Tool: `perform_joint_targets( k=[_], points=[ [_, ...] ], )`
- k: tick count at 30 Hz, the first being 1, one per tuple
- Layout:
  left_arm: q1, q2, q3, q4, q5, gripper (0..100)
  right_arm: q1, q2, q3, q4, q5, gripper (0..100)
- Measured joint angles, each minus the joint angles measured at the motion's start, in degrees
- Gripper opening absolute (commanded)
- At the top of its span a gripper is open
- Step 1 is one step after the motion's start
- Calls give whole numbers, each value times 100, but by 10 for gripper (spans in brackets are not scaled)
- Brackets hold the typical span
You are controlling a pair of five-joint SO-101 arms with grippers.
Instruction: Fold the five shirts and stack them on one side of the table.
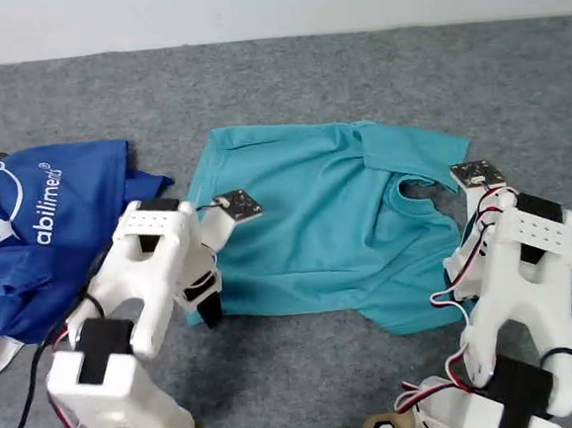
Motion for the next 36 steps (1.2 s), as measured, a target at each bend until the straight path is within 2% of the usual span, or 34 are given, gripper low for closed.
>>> perform_joint_targets(
  k=[6,13,16,23,29,36],
  points=[
    [9,211,-193,79,0,11,0,0,0,79,0,9],
    [9,-220,-185,211,9,14,0,-9,-501,659,0,9],
    [0,-1020,-352,299,290,14,0,-26,-1222,1231,0,9],
    [0,-2646,-1626,651,1134,14,0,-26,-3675,2321,0,9],
    [9,-2840,-2884,809,1451,14,-26,-255,-5046,2330,9,9],
    [-9,-2840,-4404,809,1468,14,-237,-624,-6716,2303,431,9]
  ],
)
